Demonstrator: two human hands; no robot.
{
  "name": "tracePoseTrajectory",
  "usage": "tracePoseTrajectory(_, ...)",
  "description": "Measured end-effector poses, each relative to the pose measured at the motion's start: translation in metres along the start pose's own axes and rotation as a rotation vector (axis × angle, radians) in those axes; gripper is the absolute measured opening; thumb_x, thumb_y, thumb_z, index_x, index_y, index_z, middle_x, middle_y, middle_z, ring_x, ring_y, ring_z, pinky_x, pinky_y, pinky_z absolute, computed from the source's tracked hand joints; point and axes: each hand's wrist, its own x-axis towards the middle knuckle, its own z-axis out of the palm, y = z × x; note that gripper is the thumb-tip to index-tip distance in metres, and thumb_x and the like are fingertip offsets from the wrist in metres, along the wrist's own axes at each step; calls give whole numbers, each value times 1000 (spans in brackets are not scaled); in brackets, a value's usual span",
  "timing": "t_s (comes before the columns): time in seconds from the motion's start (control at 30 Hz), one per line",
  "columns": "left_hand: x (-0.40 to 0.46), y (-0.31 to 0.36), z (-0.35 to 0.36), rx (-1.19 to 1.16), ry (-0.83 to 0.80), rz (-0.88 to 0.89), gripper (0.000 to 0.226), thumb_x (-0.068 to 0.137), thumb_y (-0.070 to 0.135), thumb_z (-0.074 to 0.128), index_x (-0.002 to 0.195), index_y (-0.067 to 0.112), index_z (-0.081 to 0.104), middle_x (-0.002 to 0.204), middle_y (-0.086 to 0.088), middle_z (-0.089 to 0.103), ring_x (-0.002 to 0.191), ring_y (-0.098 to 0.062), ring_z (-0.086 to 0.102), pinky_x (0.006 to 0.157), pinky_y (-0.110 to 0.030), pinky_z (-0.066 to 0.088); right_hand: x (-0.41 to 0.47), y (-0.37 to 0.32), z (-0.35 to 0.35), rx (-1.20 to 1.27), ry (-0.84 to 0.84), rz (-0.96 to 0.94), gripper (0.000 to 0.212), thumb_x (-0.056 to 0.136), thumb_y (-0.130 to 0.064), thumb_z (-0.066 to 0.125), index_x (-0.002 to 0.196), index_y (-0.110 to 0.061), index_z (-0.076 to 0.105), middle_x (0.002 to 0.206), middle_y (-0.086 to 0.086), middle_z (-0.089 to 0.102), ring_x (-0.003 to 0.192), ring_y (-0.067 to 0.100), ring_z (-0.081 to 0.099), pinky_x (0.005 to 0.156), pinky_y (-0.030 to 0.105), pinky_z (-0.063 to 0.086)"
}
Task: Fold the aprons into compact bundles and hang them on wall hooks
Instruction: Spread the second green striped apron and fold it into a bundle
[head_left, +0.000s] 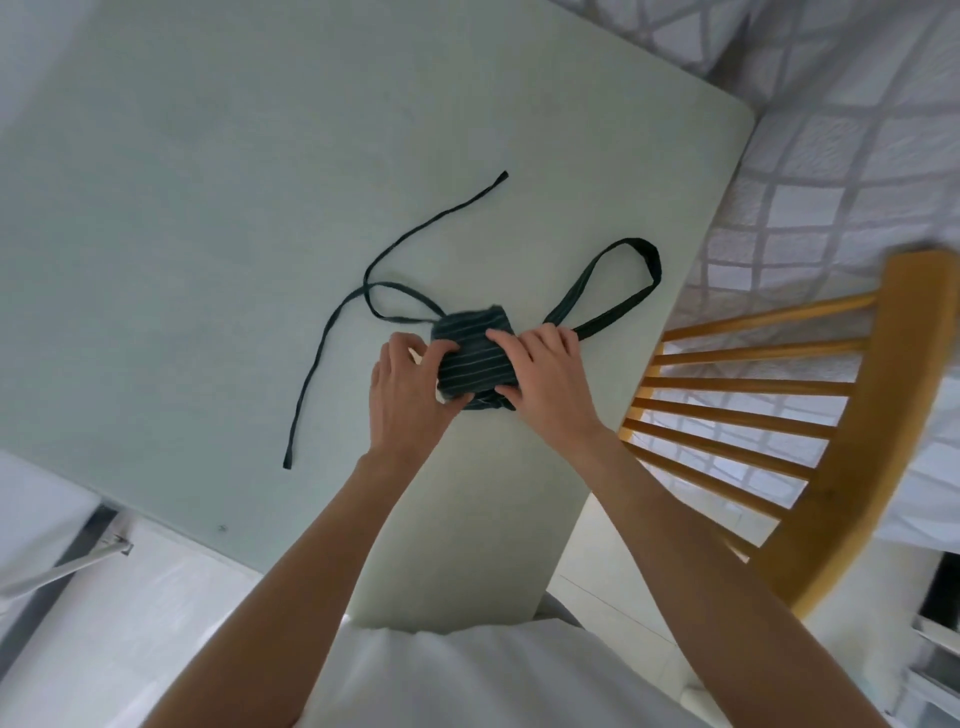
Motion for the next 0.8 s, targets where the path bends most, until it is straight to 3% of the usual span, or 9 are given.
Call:
tracePoseTrajectory(0.1, -5, -8, 5, 36, 23, 195, 41, 66, 32, 72, 98, 11, 59, 122, -7, 54, 107, -23, 52, 90, -34, 36, -13, -2, 3, -58, 88, -38, 49, 69, -29, 79, 112, -16, 59, 102, 7, 62, 102, 25, 48, 95, 40, 35)
tracePoseTrajectory(0.17, -7, -15, 7, 12, -48, 296, 38, 67, 33, 70, 95, 11, 56, 122, -3, 59, 114, -21, 55, 99, -32, 32, -19, 4, 5, -32, 45, -100, 49, 73, -38, 73, 114, -18, 57, 123, 10, 53, 121, 27, 38, 106, 46, 27)
tracePoseTrajectory(0.27, -13, -22, 9, -44, -159, 312, 43, 67, 34, 74, 98, 13, 53, 116, 1, 64, 99, -20, 63, 98, -29, 34, -24, 15, 9, -3, -118, -237, 58, 72, -46, 71, 117, -18, 49, 146, 6, 38, 142, 25, 19, 114, 54, 9)
tracePoseTrajectory(0.33, -18, -23, 11, -76, -194, 278, 46, 69, 35, 76, 103, 14, 54, 114, 2, 65, 95, -20, 64, 96, -27, 34, -22, 18, 12, 46, -167, -264, 57, 72, -38, 76, 117, -17, 47, 138, 3, 48, 139, 22, 31, 115, 52, 11)
tracePoseTrajectory(0.43, -22, -20, 16, -169, -236, 174, 52, 72, 27, 76, 117, 15, 53, 110, 2, 66, 94, -17, 63, 98, -29, 37, -14, 20, 15, 131, -182, -190, 55, 72, -31, 78, 116, -20, 48, 117, -2, 61, 118, 18, 51, 114, 45, 20)
tracePoseTrajectory(0.5, -17, -16, 15, -256, -262, 88, 51, 72, 22, 74, 117, 17, 53, 104, 4, 67, 89, -15, 63, 93, -29, 43, -6, 21, 14, 188, -199, -145, 49, 71, -32, 78, 112, -20, 53, 108, -4, 62, 109, 17, 53, 113, 41, 23)
tracePoseTrajectory(0.6, -2, -15, 8, -392, -301, -47, 42, 69, 19, 76, 107, 18, 60, 93, 9, 68, 83, -9, 63, 77, -14, 42, 3, 19, 6, 335, -225, -86, 44, 68, -33, 79, 102, -16, 59, 103, -3, 63, 110, 18, 51, 107, 42, 31)
tracePoseTrajectory(0.7, 8, -11, -7, -661, -293, -145, 36, 75, 9, 74, 106, 20, 60, 93, 13, 66, 88, 1, 61, 78, -13, 44, 4, 10, -18, 688, -265, 132, 45, 67, -26, 83, 102, -15, 57, 97, -5, 64, 97, 10, 59, 86, 32, 49)
tracePoseTrajectory(0.8, 15, 8, -29, -946, -291, -258, 23, 89, 13, 62, 111, 14, 56, 95, 7, 65, 83, 1, 63, 75, -15, 48, 3, -2, -43, 975, -206, 378, 50, 69, -19, 82, 109, -16, 53, 97, -13, 62, 90, -4, 60, 80, 17, 51)
